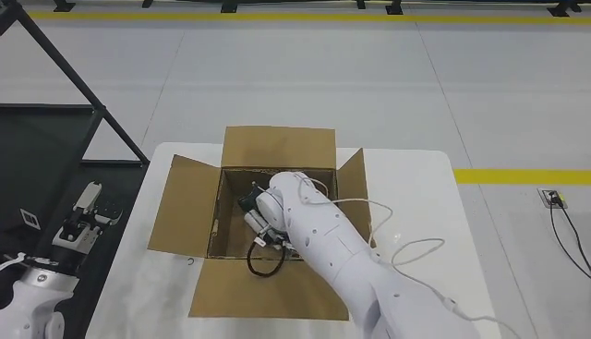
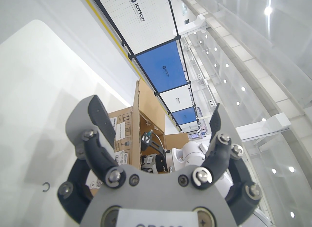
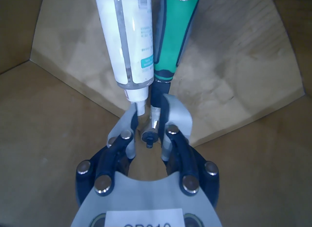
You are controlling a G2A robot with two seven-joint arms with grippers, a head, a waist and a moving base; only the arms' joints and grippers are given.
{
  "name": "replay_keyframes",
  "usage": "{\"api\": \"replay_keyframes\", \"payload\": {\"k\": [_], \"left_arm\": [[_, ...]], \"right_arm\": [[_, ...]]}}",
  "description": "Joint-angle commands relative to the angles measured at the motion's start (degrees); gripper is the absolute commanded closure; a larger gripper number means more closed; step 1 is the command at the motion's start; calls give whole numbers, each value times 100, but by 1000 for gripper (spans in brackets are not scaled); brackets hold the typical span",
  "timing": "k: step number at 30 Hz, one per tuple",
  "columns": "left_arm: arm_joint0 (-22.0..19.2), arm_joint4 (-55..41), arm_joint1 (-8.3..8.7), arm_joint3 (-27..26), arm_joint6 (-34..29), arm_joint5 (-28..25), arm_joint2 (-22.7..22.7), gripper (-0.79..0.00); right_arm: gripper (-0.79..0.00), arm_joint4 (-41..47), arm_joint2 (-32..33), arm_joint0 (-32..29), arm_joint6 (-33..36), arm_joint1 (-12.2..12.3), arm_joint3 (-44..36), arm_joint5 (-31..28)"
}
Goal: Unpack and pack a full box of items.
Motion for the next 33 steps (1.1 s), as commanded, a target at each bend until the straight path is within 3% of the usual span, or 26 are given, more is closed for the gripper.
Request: {"api": "replay_keyframes", "payload": {"k": [1, 3, 5, 7, 8, 12, 20, 33], "left_arm": [[-4, 15, 1, -12, 3, 13, 11, -785], [-9, 28, 2, -24, 5, 25, 26, -785], [-13, 34, 2, -31, 17, 33, 42, -785], [-12, 40, 2, -40, 18, 32, 57, -785], [-11, 32, 1, -38, 27, 29, 58, -785], [41, 5, -2, -48, 47, 23, 54, -785], [117, -51, -7, -63, 75, 9, 18, -785], [117, -61, -1, -17, 32, -35, 4, -785]], "right_arm": [[-388, -22, 15, 24, -76, -7, -67, 28], [-409, -66, 18, 27, -228, -16, -167, 64], [-523, -124, 10, 7, -409, -26, -255, 167], [-499, -154, 9, -25, -590, -32, -311, 253], [-391, -190, -3, -47, -647, -35, -316, 309], [-354, -180, 16, -134, -935, -36, -305, 391], [-339, -235, 8, -301, -1250, -40, -275, 377], [-351, -260, 27, -392, -1154, -36, -198, 346]]}}
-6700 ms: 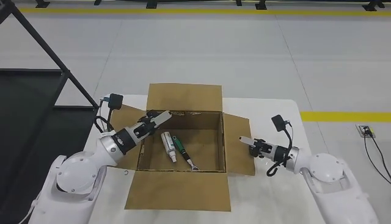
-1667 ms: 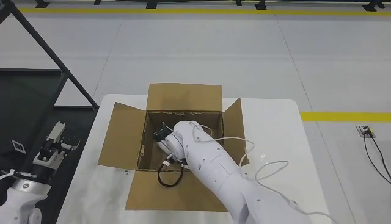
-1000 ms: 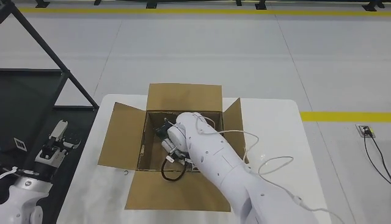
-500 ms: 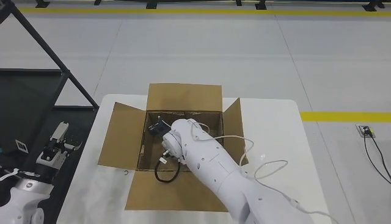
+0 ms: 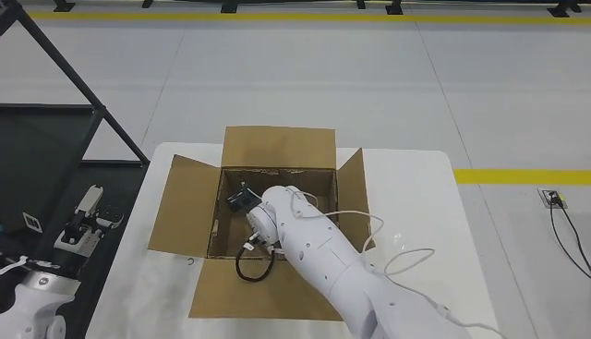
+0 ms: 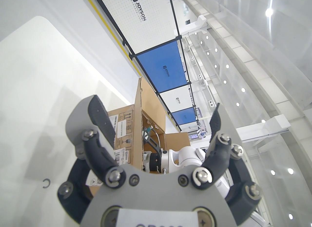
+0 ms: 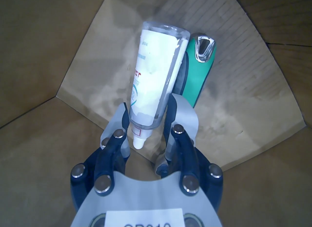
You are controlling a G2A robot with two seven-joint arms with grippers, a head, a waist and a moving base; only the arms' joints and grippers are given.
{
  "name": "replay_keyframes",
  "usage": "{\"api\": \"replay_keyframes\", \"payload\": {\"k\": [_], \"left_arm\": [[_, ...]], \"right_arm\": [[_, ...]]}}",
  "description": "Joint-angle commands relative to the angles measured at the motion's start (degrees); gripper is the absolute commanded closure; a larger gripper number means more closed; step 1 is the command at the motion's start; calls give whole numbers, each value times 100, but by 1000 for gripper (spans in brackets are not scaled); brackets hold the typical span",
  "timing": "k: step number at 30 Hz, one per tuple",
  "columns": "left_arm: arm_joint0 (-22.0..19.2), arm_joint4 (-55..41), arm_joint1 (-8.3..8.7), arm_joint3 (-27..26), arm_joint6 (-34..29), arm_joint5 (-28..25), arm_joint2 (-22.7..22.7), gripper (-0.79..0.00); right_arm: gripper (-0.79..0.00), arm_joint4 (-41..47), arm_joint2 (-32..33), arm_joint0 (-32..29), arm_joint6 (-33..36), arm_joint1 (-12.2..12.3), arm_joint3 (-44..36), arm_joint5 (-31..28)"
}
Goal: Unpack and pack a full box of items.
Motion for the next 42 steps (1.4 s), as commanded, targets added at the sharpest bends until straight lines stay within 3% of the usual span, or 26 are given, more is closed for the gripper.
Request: {"api": "replay_keyframes", "payload": {"k": [1, 9, 13, 27, 42], "left_arm": [[5, -18, 0, 13, -1, -19, -13, -785], [76, -81, 1, 43, -2, -86, -109, -785], [93, -71, 1, 33, 1, -87, -115, -785], [-17, 26, 14, -21, -104, -48, 8, -785], [-110, 123, 24, -7, -128, -1, 139, -785]], "right_arm": [[-345, -26, -6, -9, -17, 0, 8, 35], [-296, -62, 15, -55, -115, 8, 67, 32], [0, -86, 23, -80, -118, 8, 49, -20], [0, -121, 122, -36, -594, 21, -182, -61], [0, -30, 443, 218, -568, 150, -247, -377]]}}
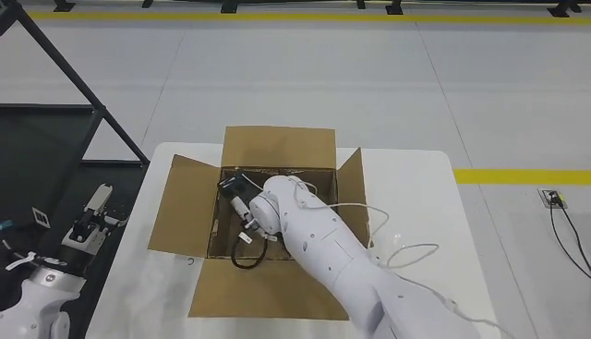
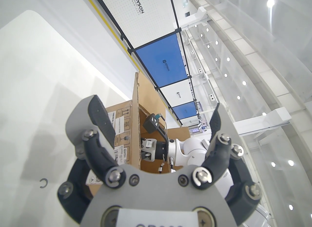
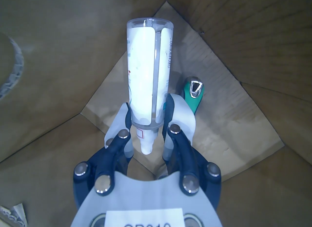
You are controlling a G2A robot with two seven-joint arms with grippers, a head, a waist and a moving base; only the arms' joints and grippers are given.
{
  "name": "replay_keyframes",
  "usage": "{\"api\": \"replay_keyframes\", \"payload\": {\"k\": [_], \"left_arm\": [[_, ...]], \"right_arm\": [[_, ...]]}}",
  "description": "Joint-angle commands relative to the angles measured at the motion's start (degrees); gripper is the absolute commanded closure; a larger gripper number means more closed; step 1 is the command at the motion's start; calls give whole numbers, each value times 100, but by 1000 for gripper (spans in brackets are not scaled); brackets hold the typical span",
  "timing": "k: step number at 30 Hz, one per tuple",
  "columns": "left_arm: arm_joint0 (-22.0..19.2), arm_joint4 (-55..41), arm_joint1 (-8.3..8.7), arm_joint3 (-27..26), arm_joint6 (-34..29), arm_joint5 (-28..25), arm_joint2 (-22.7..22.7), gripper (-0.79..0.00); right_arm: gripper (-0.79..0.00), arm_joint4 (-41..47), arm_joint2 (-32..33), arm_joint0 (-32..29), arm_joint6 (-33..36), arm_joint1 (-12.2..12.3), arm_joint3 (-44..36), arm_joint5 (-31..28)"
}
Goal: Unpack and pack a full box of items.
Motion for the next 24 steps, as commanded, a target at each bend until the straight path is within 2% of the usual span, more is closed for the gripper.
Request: {"api": "replay_keyframes", "payload": {"k": [1, 15, 21, 24], "left_arm": [[-4, -1, 0, -7, 5, 5, 16, -785], [-101, 67, 11, -23, -27, 69, 121, -785], [-174, 102, 19, -12, -55, 97, 176, -785], [-195, 103, 22, -9, -56, 114, 180, -785]], "right_arm": [[0, 0, 40, 21, -11, 31, -19, -67], [0, -94, 308, 80, 601, 339, -350, -76], [0, -373, 347, 49, 1154, 507, -559, 574], [0, -432, 416, 36, 1330, 616, -665, 583]]}}
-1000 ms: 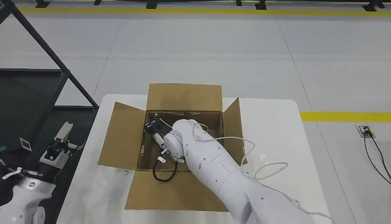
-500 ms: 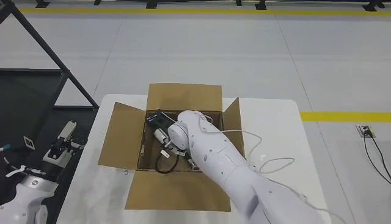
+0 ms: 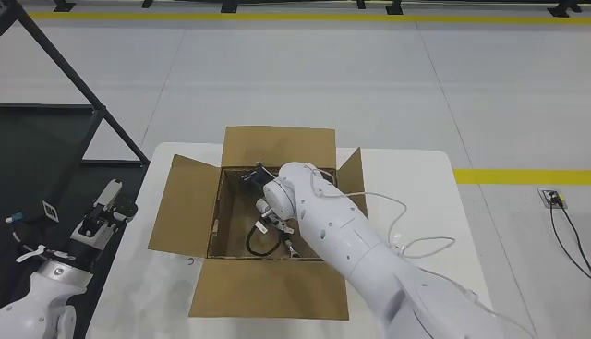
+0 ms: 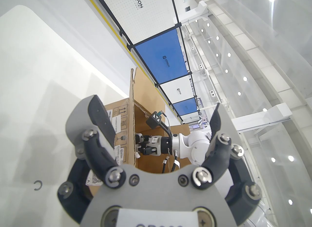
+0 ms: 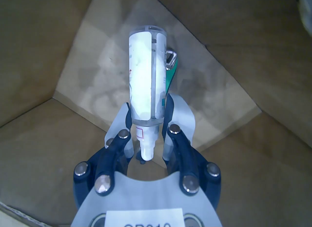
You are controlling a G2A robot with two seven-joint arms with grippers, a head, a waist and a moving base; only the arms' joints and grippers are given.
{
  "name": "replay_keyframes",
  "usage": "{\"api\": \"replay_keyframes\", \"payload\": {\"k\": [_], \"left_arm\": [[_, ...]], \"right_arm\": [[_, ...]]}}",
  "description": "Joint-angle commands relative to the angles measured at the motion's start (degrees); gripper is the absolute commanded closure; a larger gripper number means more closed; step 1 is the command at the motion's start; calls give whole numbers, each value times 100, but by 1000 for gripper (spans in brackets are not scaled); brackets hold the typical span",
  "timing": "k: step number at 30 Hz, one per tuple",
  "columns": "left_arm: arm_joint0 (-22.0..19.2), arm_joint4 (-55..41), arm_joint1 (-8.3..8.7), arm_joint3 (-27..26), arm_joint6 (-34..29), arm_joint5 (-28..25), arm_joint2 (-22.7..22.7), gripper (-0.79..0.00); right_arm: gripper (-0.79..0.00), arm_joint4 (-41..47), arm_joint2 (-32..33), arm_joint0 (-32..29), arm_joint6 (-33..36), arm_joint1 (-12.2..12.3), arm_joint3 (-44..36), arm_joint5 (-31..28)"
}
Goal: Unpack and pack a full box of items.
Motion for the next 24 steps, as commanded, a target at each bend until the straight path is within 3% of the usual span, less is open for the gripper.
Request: {"api": "replay_keyframes", "payload": {"k": [1, 11, 12, 13, 14, 16, 24], "left_arm": [[-10, 4, 3, 5, -2, -1, -7, -785], [-31, 39, 12, 21, 11, 23, 5, -785], [-34, 41, 13, 23, 15, 22, 8, -785], [-36, 42, 13, 24, 17, 22, 11, -785], [-36, 42, 14, 25, 18, 22, 13, -785], [-35, 48, 15, 23, 23, 27, 12, -785], [46, 34, 18, -20, 51, -3, -48, -785]], "right_arm": [[0, -46, 38, -15, 106, 74, -66, -48], [0, -241, 298, -212, 869, 476, -585, 37], [-185, -247, 322, -253, 956, 510, -626, 39], [-302, -250, 349, -283, 1032, 542, -666, 23], [-339, -243, 383, -312, 1070, 574, -695, -2], [-376, -264, 438, -360, 1120, 631, -707, -5], [-376, -344, 634, -525, 985, 794, -817, -46]]}}
